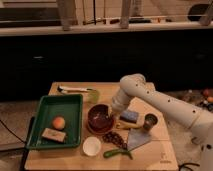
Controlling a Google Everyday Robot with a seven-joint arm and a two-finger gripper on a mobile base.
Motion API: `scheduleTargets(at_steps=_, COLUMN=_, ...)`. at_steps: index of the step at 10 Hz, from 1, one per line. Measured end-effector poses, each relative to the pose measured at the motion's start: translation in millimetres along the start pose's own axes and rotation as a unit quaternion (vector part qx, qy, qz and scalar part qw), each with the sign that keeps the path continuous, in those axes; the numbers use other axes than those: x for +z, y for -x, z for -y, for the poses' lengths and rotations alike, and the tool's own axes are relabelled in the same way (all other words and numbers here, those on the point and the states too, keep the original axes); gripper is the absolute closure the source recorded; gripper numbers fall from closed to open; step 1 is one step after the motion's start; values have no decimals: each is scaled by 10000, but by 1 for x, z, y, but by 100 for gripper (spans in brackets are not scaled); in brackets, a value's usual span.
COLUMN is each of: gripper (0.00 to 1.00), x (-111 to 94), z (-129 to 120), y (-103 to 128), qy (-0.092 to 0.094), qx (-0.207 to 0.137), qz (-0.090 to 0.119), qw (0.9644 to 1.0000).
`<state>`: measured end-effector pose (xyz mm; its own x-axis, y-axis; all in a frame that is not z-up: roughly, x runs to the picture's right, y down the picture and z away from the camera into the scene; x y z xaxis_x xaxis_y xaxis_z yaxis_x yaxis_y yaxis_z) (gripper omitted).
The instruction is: Stack bowls on top of each other
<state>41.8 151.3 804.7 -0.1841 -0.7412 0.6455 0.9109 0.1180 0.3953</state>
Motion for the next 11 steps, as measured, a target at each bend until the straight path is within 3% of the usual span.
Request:
scheduleTargets(at_steps=1, gripper=20, x=0, z=-1, y=-3, qy=-9, qx=-12, qz=-6, qw=10000)
scheduleTargets(at_steps=7, gripper=20, x=-1, z=-3, y=-11, qy=-26, qx=-77, qz=14, qw=10000)
scheduleTargets(at_steps=9, gripper=20, x=-8, z=0, y=-14, qy=-12, qx=-88, qz=-52, qw=9999)
scheduleTargets(at_steps=11, gripper=20, x=-23, z=5, y=-16, qy=-47, qx=-90, qz=-245, qw=9996)
